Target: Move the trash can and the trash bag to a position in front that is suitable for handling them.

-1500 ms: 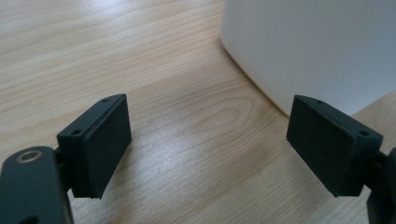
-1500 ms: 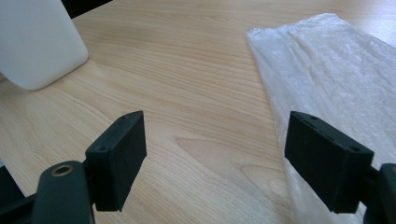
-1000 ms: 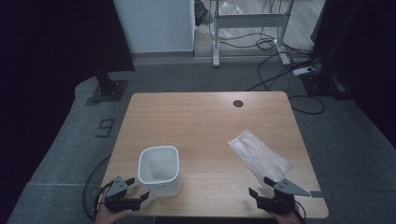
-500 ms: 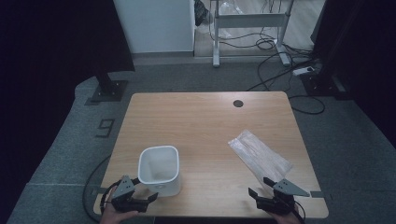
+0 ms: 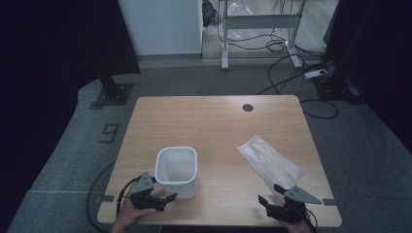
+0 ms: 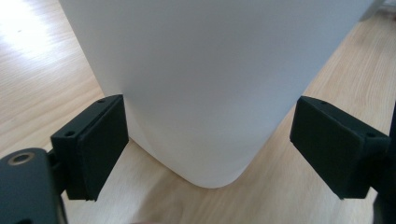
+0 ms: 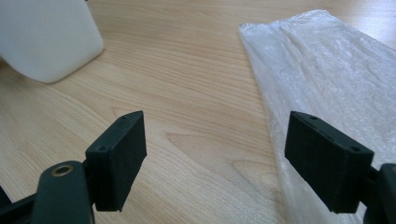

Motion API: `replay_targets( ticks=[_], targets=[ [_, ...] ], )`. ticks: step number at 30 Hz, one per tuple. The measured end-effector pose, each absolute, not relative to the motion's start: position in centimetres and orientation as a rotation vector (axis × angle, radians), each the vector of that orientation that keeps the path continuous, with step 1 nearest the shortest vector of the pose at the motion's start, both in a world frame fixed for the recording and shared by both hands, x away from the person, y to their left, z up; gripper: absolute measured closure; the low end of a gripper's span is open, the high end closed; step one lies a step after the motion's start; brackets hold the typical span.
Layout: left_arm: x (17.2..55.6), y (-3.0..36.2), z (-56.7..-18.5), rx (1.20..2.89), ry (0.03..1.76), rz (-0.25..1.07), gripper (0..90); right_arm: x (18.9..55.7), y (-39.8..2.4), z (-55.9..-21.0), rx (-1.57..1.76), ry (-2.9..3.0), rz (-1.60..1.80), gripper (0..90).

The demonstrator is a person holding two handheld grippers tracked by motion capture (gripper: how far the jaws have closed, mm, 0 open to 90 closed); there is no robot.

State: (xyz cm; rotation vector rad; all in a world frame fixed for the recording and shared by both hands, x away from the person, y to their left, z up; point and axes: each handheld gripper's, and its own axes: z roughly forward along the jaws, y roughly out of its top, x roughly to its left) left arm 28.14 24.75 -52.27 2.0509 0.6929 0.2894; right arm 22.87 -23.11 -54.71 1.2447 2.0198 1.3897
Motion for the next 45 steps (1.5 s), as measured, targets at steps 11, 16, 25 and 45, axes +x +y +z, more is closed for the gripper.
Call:
replay_targets(
  ticks=[11, 16, 25, 45],
  targets=[
    [29.6, 20.9, -51.9, 2.072, 0.689, 0.324, 13.4, 22.8, -23.3, -54.6, 1.237, 2.016, 1.392, 20.4],
    [30.0, 19.7, -51.9, 2.073, 0.673, 0.328, 13.6, 22.8, -23.5, -54.6, 1.238, 2.01, 1.398, 20.5],
    [30.4, 18.1, -52.1, 2.076, 0.659, 0.329, 13.6, 22.8, -23.3, -54.6, 1.234, 2.016, 1.393, 20.5],
    [32.2, 14.7, -52.0, 2.056, 0.628, 0.29, 14.3, 22.9, -23.5, -54.5, 1.238, 2.018, 1.403, 20.5]
  ],
)
